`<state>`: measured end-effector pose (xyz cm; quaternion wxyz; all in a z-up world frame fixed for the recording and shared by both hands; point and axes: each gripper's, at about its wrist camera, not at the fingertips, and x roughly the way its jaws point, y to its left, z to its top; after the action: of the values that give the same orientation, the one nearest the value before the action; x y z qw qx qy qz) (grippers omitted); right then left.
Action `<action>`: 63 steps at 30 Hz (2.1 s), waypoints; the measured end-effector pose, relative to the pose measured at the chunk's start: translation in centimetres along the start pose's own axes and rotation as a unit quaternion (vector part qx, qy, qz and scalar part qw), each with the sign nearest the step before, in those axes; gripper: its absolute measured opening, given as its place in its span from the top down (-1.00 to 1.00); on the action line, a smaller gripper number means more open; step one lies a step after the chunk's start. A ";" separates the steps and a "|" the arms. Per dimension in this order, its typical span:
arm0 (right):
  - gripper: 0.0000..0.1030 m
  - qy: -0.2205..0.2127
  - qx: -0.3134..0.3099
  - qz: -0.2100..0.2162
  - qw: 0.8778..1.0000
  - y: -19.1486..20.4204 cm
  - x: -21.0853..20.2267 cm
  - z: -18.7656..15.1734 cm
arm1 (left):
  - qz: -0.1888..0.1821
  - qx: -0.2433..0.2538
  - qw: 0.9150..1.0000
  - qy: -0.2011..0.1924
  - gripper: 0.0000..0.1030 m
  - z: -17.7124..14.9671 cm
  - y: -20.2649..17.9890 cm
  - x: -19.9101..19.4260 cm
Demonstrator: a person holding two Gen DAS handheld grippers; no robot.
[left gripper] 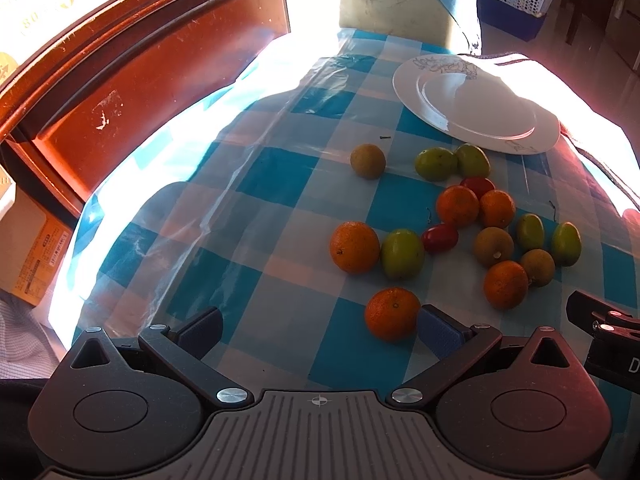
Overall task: Organize fruits
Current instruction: 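Move both tools forward toward the pile of fruit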
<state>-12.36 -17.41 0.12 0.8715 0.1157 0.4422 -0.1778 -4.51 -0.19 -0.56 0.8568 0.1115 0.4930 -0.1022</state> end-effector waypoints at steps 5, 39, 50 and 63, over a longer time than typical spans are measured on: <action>-0.98 0.003 0.000 -0.002 1.000 0.1 0.1 0.0 | 0.006 0.005 1.000 -0.003 -1.00 0.0 -0.1 -0.1; -0.98 0.004 -0.035 -0.016 0.999 1.3 0.1 -0.2 | 0.018 0.020 0.999 -0.022 -1.00 -0.3 -1.1 -0.6; -0.98 0.003 -0.033 -0.015 0.999 1.3 0.1 -0.1 | 0.022 0.023 0.999 -0.028 -0.99 -0.2 -1.3 -0.8; -0.98 -0.002 -0.025 0.000 1.000 0.9 0.0 -0.1 | -0.004 0.014 0.999 -0.035 -1.00 0.0 -0.6 -1.1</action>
<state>-12.02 -16.53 0.14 0.8751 0.0933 0.4444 -0.1674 -5.24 -0.65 0.31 0.8714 0.1178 0.4618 -0.1159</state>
